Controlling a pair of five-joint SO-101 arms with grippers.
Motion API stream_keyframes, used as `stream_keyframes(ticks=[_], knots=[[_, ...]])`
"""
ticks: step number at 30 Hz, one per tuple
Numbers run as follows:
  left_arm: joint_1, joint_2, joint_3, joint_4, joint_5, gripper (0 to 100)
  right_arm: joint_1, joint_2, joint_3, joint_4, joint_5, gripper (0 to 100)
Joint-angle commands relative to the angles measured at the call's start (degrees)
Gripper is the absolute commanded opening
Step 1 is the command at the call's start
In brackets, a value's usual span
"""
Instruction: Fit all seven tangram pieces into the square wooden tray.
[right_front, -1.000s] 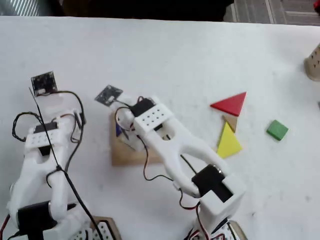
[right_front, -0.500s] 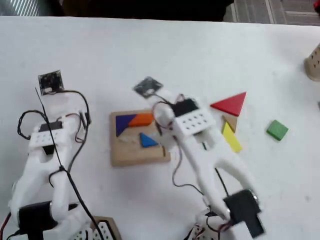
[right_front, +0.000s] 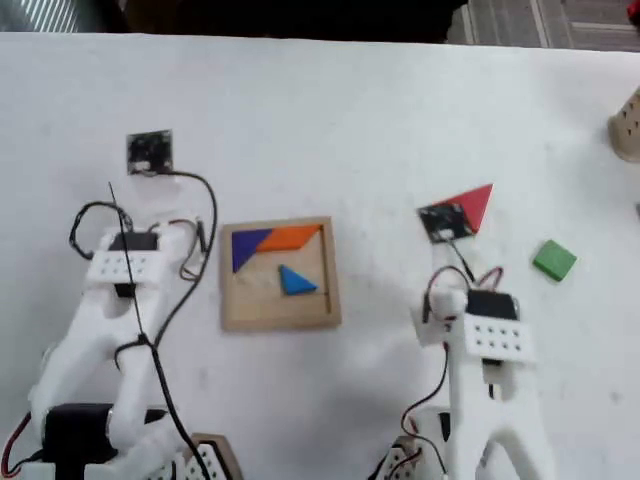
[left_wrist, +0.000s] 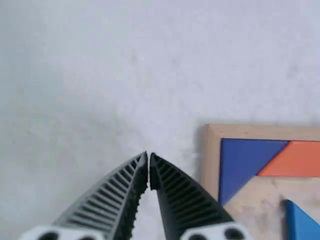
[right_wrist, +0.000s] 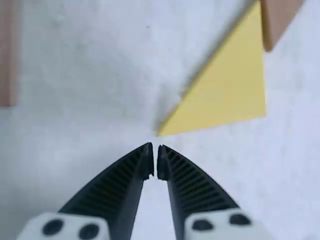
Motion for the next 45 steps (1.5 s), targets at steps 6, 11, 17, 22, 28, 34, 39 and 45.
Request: stream_keyframes(ticks=[6, 11, 17, 22, 28, 34, 39, 45], knots=[[23.9, -0.4, -7.4, 5.1, -7.4, 2, 7.5, -10.6, 9.4, -5.4, 6.9, 1.8], [31.1, -0.1, -7.6, 2.9, -9.8, 2, 7.5, -10.6, 9.6, -5.8, 6.9, 1.8], [34.2, 5.8, -9.1, 1.7, -10.1, 2, 7.2, -10.6, 9.6, -5.8, 6.9, 1.8], [35.2, 16.6, -14.8, 6.1, -16.2, 2, 7.2, -10.6, 9.6, -5.8, 6.9, 1.9], [34.8, 21.4, -18.4, 11.3, -18.6, 2, 7.2, -10.6, 9.7, -6.5, 6.9, 1.9], [31.2, 21.4, -18.2, 14.9, -18.6, 2, 7.2, -10.6, 9.7, -6.5, 6.9, 1.9], [27.2, 19.8, -19.9, 14.4, -18.2, 2, 7.1, -10.6, 9.7, -6.5, 6.9, 1.9], [30.3, 7.9, -12.7, 14.7, -18.6, 2, 7.1, -10.6, 9.8, -6.5, 6.9, 1.9]])
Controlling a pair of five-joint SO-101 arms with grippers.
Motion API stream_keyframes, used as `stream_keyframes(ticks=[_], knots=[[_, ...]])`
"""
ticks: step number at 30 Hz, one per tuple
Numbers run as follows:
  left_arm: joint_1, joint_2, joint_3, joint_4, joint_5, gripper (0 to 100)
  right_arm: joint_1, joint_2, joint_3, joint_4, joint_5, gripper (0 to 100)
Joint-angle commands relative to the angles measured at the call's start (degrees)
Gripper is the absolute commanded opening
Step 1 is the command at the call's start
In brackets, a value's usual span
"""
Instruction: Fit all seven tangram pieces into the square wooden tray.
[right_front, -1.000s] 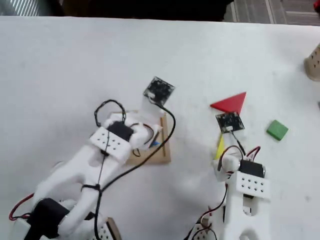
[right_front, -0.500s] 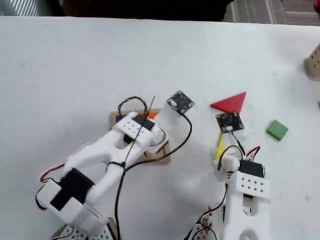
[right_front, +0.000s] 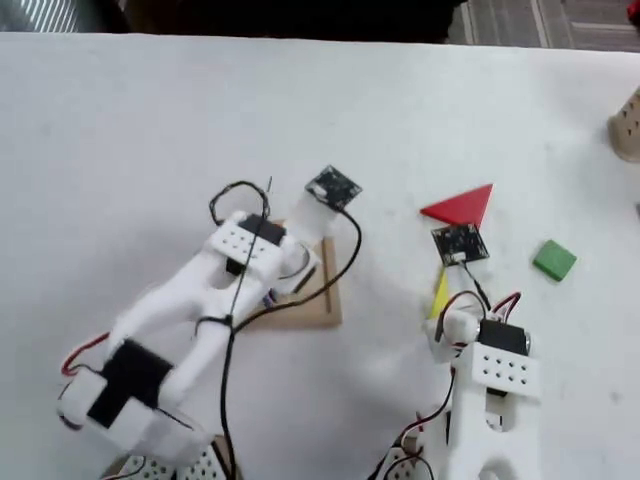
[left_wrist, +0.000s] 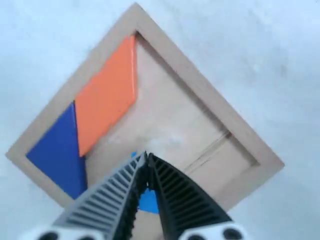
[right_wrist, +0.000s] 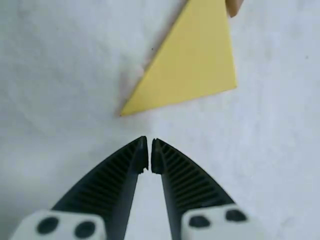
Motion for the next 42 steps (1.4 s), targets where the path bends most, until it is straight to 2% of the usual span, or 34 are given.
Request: stream_keyframes(ticks=[1, 4, 9, 18, 30, 39, 42], knots=[[2.2, -12.5, 6.3, 0.5, -0.4, 2, 0.1, -1.5, -0.2, -1.6, 0.6, 1.9], [1.2, -18.9, 14.4, 0.7, -0.7, 2, 0.1, -1.5, 0.3, -1.7, 0.7, 1.9], [-0.5, -21.8, 22.6, 0.7, -7.2, 2, 0.1, -1.5, 0.3, -1.7, 0.7, 2.0], [0.0, -21.3, 24.0, -2.8, -7.2, 2, -1.3, -1.5, 0.4, -2.4, 0.7, 2.0], [0.1, -1.6, 5.8, 0.5, -3.9, 2, -1.1, -1.5, 0.5, -2.2, 2.4, 1.9], [4.9, 0.0, 2.5, -7.5, -3.0, 2, -1.3, -1.5, 1.1, -2.4, 3.0, 2.0], [5.6, 0.0, 2.3, -13.3, 2.1, 2, -1.3, -1.5, 1.1, -2.4, 3.0, 2.0]])
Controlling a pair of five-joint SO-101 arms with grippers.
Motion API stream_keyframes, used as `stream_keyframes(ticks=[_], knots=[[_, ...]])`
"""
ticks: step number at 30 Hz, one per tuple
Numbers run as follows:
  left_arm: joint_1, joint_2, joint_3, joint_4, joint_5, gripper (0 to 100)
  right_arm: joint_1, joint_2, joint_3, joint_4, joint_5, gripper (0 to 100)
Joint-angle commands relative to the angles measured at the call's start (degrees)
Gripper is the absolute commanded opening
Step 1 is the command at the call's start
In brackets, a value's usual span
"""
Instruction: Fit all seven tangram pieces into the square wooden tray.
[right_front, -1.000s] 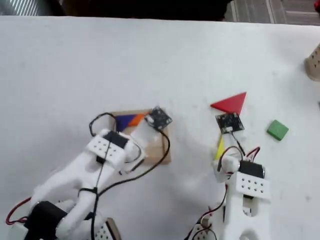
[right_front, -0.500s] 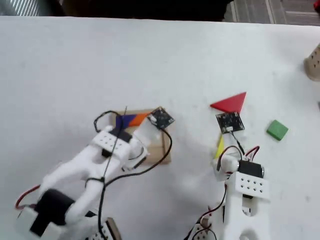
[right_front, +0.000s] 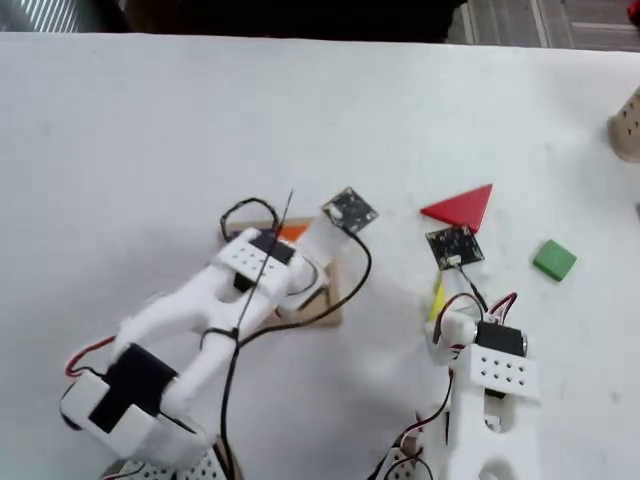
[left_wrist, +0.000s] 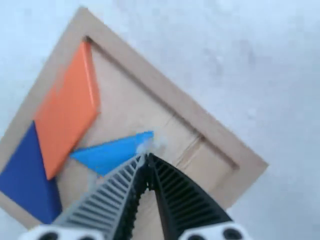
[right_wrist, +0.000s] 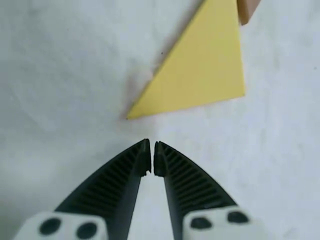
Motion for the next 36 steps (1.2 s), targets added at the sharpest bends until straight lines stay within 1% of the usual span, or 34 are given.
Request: stream_keyframes(ticks=[1, 4, 8, 11, 17, 19, 21, 25, 32, 36], knots=[[1.5, -0.1, -3.3, -8.7, 7.6, 2, -0.7, -1.3, -0.3, -1.0, 0.7, 2.0], [0.7, 2.3, -5.7, -12.1, 10.9, 2, -0.7, -1.3, -0.2, -1.1, 0.7, 2.0], [-0.7, 6.5, -10.7, -9.2, 10.8, 2, -0.7, -1.3, -0.2, -1.1, 0.7, 2.0], [-2.7, 6.3, -12.7, -7.4, 11.1, 2, -0.7, -1.3, -0.2, -1.1, 0.7, 2.1], [-9.4, 6.1, -12.1, -6.9, 10.8, 2, -0.7, -1.3, -0.2, -1.1, 0.7, 2.1], [-10.3, 5.8, -10.2, -6.7, 10.7, 2, -0.7, -1.3, -0.2, -1.1, 0.7, 2.1], [-10.5, 5.6, -8.5, -6.4, 9.4, 2, -0.7, -1.3, -0.2, -1.1, 0.7, 2.1], [-10.2, 4.3, -7.9, -2.5, 5.2, 2, -0.7, -1.3, -0.1, -1.2, 0.7, 2.1], [-10.1, 4.3, -7.9, 1.8, 5.2, 2, -0.7, -1.3, 0.0, -1.5, 0.7, 2.1], [-8.2, 4.3, -7.8, 3.9, 5.2, 2, -0.7, -1.3, 0.0, -1.6, 0.8, 2.1]])
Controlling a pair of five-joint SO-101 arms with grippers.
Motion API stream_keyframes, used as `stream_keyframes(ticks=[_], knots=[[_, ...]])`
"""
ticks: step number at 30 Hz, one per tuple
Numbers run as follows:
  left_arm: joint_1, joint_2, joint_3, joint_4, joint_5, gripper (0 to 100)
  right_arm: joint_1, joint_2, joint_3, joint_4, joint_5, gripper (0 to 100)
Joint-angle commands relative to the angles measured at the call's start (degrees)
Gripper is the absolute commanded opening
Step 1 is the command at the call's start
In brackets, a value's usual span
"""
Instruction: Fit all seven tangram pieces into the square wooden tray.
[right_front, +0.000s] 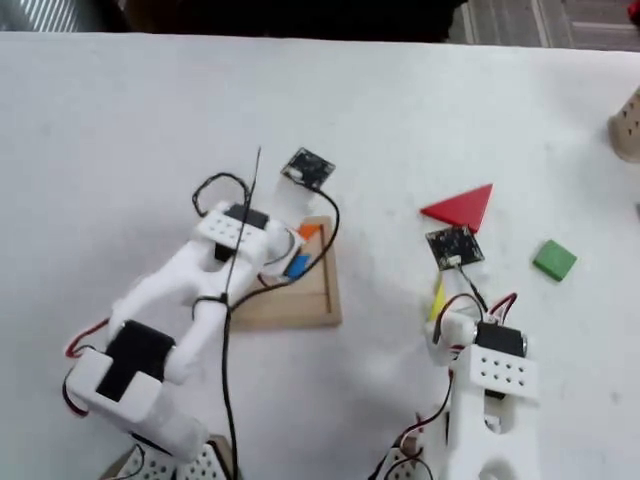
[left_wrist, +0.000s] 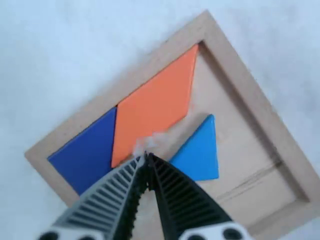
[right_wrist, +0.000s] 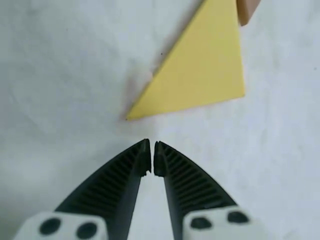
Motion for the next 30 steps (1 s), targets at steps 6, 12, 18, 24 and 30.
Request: stream_keyframes(ticks=[6, 12, 18, 24, 30], knots=[[5.9, -2.7, 0.8, 5.2, -0.7, 2, -0.6, -1.3, -0.3, -1.3, 0.8, 2.1], [8.0, -6.7, 3.4, 5.2, -0.7, 2, -0.6, -1.3, -0.3, -1.3, 0.8, 2.1], [5.2, -14.3, 3.3, 4.4, 0.3, 2, -0.7, -1.3, -0.3, -1.3, 0.8, 2.1], [7.0, -16.8, 5.6, -5.2, 6.2, 2, -0.7, -1.3, -0.3, -1.4, 0.8, 2.1], [10.0, -16.7, 10.5, -13.8, 6.6, 2, -0.7, -1.3, -0.3, -1.4, 0.8, 2.1]])
